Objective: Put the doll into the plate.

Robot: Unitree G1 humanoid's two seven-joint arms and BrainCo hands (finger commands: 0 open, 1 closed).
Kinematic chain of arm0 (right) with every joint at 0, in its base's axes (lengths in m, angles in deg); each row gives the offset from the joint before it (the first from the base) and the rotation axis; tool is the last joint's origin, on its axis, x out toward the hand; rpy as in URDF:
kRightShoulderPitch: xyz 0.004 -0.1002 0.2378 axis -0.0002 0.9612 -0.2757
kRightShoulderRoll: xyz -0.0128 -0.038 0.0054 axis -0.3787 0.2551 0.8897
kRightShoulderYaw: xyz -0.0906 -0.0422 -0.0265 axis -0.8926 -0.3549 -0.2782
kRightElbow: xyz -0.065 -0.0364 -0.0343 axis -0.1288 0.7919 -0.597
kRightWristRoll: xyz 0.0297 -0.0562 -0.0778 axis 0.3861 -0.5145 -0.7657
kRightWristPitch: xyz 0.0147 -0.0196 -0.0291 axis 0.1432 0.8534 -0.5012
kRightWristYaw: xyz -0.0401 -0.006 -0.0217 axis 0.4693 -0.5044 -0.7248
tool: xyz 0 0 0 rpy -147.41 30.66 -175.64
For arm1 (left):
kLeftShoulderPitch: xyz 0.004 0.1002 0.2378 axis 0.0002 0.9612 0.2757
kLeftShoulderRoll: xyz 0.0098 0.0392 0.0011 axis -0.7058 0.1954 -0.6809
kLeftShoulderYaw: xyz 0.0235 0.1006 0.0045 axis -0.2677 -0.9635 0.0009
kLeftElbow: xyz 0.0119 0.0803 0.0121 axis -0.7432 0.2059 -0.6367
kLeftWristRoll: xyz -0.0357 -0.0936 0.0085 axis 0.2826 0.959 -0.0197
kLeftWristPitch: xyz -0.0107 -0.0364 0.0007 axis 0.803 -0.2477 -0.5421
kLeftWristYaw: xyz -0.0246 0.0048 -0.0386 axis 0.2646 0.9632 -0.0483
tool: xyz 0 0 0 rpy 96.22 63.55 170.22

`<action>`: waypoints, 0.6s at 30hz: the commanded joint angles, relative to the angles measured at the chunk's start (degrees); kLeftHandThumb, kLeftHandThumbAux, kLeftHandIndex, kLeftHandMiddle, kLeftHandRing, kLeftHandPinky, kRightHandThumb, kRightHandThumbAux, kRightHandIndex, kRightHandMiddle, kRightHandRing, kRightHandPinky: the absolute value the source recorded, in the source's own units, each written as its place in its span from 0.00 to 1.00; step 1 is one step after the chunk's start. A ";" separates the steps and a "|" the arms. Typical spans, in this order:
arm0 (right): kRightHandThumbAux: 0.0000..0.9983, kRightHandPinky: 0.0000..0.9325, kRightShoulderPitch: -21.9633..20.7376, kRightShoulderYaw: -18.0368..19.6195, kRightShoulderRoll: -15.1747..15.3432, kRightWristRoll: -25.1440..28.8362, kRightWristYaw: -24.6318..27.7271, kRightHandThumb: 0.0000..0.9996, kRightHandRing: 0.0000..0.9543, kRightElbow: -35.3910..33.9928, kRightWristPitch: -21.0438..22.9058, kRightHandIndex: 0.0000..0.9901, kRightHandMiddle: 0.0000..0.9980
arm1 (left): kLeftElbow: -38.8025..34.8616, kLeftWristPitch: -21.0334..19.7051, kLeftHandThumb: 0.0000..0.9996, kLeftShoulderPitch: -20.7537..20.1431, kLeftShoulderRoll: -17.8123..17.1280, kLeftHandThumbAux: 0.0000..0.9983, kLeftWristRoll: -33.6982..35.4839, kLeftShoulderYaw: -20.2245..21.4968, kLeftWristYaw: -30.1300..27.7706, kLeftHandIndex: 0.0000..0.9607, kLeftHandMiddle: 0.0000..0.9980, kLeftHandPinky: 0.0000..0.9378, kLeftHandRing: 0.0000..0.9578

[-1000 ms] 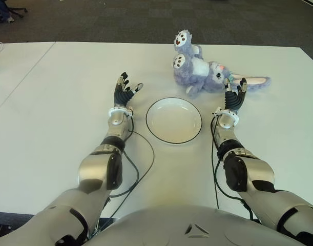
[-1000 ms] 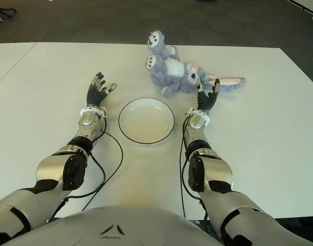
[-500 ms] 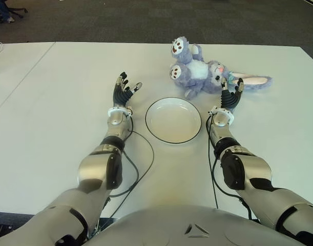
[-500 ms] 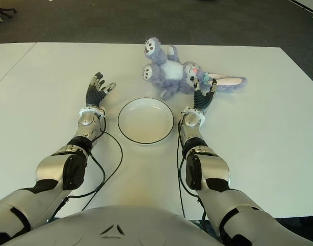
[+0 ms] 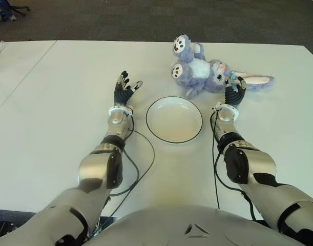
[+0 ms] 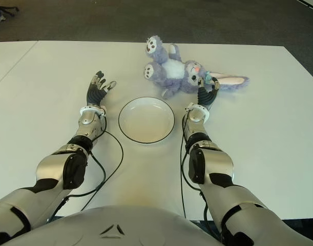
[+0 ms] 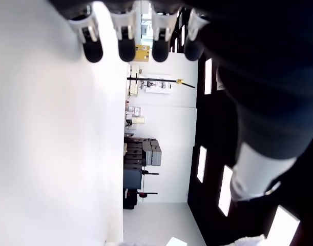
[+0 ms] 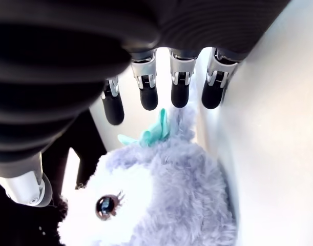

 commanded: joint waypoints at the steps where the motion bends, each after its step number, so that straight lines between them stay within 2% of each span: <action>1: 0.57 0.00 -2.74 1.17 4.30 1.80 1.32 0.38 0.00 1.05 3.36 0.16 0.00 | 6.73 -8.33 0.04 9.78 2.22 0.73 -0.75 -0.53 1.33 0.00 0.01 0.03 0.01; 3: 0.57 0.00 -3.09 1.10 5.30 1.76 1.81 0.39 0.00 1.02 3.78 0.16 0.00 | 6.69 -8.45 0.04 9.63 2.44 0.73 -0.63 -0.46 1.43 0.00 0.01 0.04 0.01; 7: 0.61 0.00 -3.56 -1.54 10.29 -1.43 1.93 0.45 0.00 1.41 7.73 0.13 0.00 | 6.73 -9.30 0.04 9.52 2.65 0.73 0.13 0.41 1.04 0.00 0.01 0.04 0.01; 9: 0.63 0.00 -3.49 -2.54 11.51 -2.41 1.72 0.47 0.00 1.47 8.45 0.11 0.00 | 6.74 -9.38 0.04 9.52 2.75 0.73 0.39 0.70 0.78 0.00 0.01 0.04 0.02; 14: 0.68 0.00 -3.23 -4.95 14.39 -4.46 1.83 0.51 0.00 1.51 9.38 0.05 0.00 | 6.70 -8.66 0.02 9.64 3.09 0.73 0.82 1.19 0.01 0.00 0.00 0.03 0.01; 18: 0.69 0.00 -3.20 -5.77 16.42 -4.74 2.99 0.54 0.00 1.27 8.86 0.05 0.00 | 6.67 -8.36 0.02 9.64 3.38 0.70 1.51 1.69 -0.83 0.00 0.00 0.02 0.00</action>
